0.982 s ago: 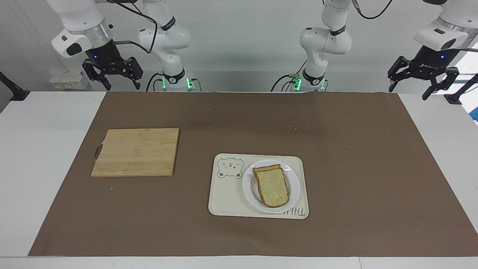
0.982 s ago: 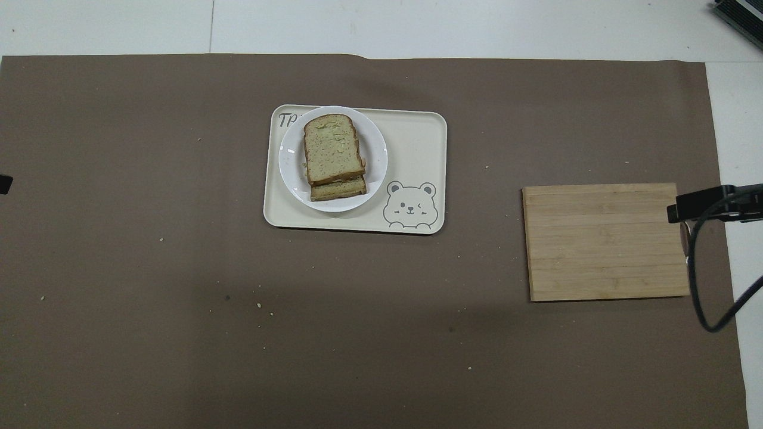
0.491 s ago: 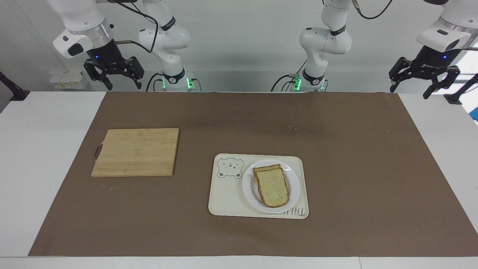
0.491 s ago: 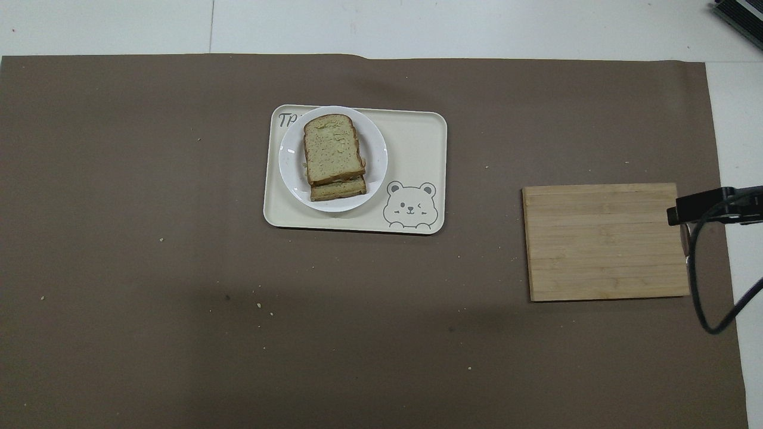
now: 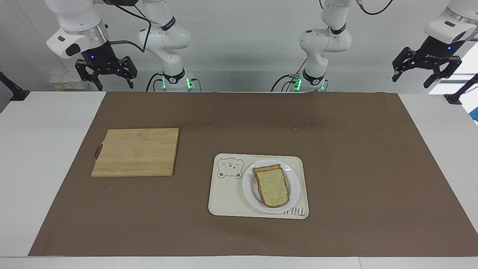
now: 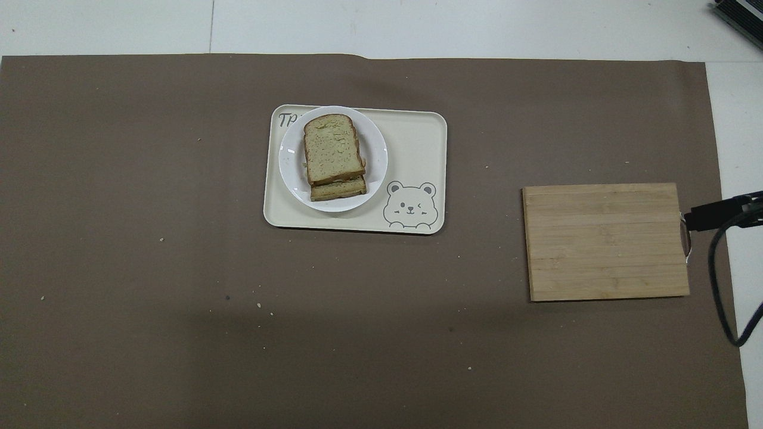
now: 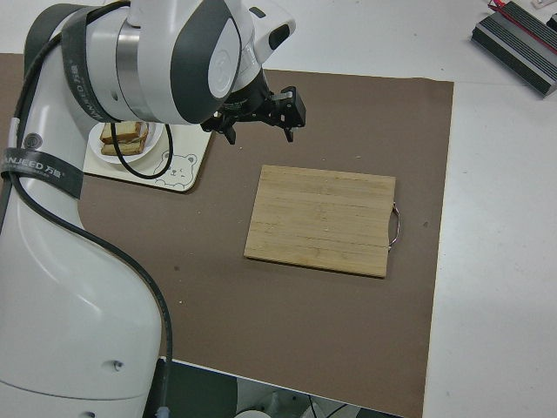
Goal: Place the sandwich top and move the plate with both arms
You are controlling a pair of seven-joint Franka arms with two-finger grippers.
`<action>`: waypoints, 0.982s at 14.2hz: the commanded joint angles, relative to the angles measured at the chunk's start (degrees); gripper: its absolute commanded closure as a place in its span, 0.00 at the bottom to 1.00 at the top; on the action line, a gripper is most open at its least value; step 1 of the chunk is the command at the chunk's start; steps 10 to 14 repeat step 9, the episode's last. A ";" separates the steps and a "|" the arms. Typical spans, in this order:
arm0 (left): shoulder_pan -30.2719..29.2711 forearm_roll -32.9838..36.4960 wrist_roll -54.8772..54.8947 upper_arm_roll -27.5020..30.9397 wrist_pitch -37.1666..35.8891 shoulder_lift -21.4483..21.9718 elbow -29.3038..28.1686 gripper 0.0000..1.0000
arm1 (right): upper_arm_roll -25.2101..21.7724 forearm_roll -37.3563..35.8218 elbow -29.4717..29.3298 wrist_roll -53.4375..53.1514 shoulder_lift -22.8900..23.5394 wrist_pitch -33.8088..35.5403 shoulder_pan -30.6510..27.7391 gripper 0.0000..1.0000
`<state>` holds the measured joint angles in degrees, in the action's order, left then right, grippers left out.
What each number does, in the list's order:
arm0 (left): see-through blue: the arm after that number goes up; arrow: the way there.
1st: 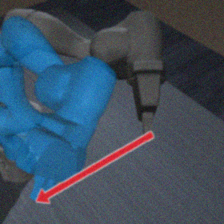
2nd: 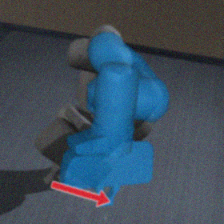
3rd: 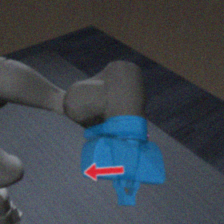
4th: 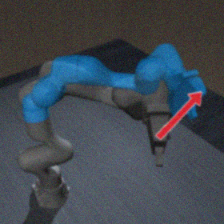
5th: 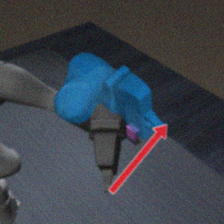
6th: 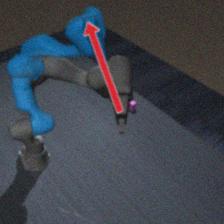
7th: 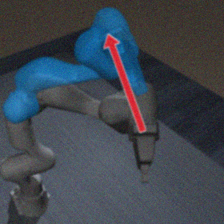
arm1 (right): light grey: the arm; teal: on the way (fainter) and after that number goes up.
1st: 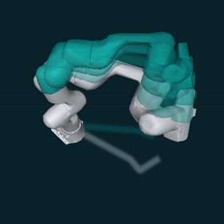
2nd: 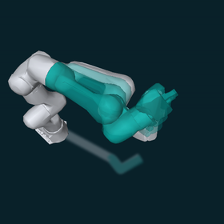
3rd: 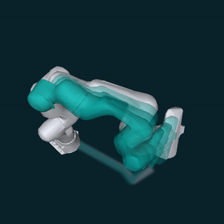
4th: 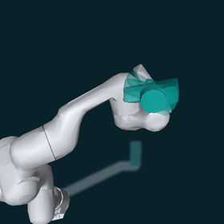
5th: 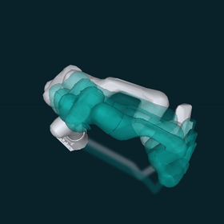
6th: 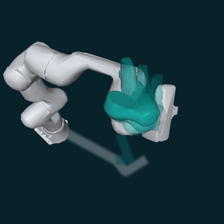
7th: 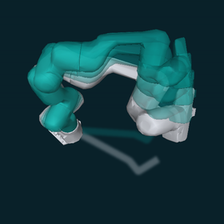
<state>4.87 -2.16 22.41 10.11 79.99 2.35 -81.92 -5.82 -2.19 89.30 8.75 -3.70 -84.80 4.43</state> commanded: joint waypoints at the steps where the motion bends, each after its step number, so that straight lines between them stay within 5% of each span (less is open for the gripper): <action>1: -0.48 0.13 -4.81 -1.67 -0.36 1.78 -2.89 0.00 | 0.45 0.00 0.70 1.80 -0.70 -0.63 -0.74 0.00; 14: -0.21 0.13 -5.18 -1.93 0.00 0.90 -2.01 0.00 | 0.45 0.00 0.70 1.71 -0.70 -0.63 -0.74 0.00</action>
